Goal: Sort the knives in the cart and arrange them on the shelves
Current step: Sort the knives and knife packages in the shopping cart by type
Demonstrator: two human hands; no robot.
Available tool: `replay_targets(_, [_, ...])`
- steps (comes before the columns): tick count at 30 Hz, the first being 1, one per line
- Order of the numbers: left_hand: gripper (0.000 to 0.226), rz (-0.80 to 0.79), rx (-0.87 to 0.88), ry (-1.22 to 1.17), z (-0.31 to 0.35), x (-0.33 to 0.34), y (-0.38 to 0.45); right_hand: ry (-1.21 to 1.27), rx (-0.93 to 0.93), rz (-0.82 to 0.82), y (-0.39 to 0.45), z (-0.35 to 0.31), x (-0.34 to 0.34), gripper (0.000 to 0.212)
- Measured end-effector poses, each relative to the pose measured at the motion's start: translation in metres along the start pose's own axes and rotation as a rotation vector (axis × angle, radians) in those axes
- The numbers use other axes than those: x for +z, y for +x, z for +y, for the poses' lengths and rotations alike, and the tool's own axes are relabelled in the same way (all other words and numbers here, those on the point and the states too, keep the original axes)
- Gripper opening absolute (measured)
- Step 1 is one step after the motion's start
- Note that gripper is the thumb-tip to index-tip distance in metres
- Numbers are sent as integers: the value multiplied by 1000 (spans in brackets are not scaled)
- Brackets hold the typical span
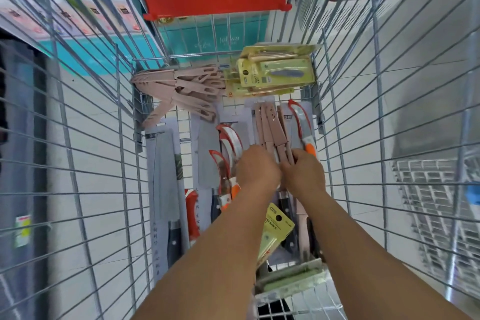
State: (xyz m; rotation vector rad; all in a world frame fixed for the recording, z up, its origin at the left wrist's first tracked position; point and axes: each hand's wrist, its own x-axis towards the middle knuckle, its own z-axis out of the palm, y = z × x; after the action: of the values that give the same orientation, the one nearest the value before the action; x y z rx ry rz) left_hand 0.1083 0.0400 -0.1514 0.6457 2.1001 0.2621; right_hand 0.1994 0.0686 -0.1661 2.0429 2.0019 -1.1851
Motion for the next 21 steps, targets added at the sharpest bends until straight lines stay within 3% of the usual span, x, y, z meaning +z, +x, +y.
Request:
replay_targets(9, [15, -105, -36, -173, -4, 7, 2, 82, -5, -16, -2, 1, -4, 12])
replay_targets(13, [33, -158, -15, -134, -4, 7, 1, 207, 32, -81, -2, 1, -7, 17])
replay_targets(15, [31, -163, -13, -142, -6, 8, -3, 238, 29, -118, -4, 2, -9, 15])
replay_targets(18, [19, -155, 5, -320, -12, 5, -17, 231, -26, -186, -13, 0, -13, 19])
replay_targets(21, [26, -101, -4, -475, -22, -2, -36, 177, -159, -247, -24, -10, -18, 25])
